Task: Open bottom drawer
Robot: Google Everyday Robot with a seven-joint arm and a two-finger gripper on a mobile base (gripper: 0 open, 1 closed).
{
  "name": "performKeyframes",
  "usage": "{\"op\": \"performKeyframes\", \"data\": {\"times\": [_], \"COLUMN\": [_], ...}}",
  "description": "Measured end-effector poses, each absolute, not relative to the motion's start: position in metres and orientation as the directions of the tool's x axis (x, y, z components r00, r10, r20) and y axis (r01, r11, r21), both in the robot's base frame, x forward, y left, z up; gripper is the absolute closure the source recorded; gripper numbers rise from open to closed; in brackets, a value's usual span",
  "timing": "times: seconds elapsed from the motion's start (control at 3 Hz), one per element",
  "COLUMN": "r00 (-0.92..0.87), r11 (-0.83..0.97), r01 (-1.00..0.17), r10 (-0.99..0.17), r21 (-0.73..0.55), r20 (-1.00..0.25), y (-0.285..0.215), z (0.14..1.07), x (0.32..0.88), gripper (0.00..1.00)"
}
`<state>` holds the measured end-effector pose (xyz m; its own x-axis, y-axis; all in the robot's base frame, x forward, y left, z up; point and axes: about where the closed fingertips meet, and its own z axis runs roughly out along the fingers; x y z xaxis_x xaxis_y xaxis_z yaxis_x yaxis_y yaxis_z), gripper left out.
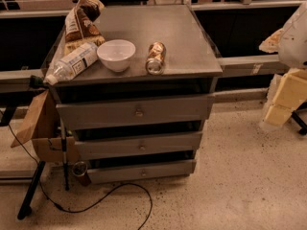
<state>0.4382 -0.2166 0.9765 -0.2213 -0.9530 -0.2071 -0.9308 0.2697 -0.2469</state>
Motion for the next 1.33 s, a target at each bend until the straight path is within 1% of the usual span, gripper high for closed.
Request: {"op": "performKeyframes", "data": {"times": [0.67, 1.0, 1.33], "r00": [-0.214, -0.168, -0.172], "r11": [0.27, 0.25, 0.287], "r01": [-0.929, -0.931, -0.929], "r10": [-0.95, -0.94, -0.894], "r21": [-0.251, -0.265, -0.234], "r20": [-0.228, -0.297, -0.414], "y": [-0.215, -0.189, -0.138], "z": [0.982, 0.976, 0.94], "x": [0.436, 0.419, 0.396], "gripper": [0.0, 0.0, 0.0]}}
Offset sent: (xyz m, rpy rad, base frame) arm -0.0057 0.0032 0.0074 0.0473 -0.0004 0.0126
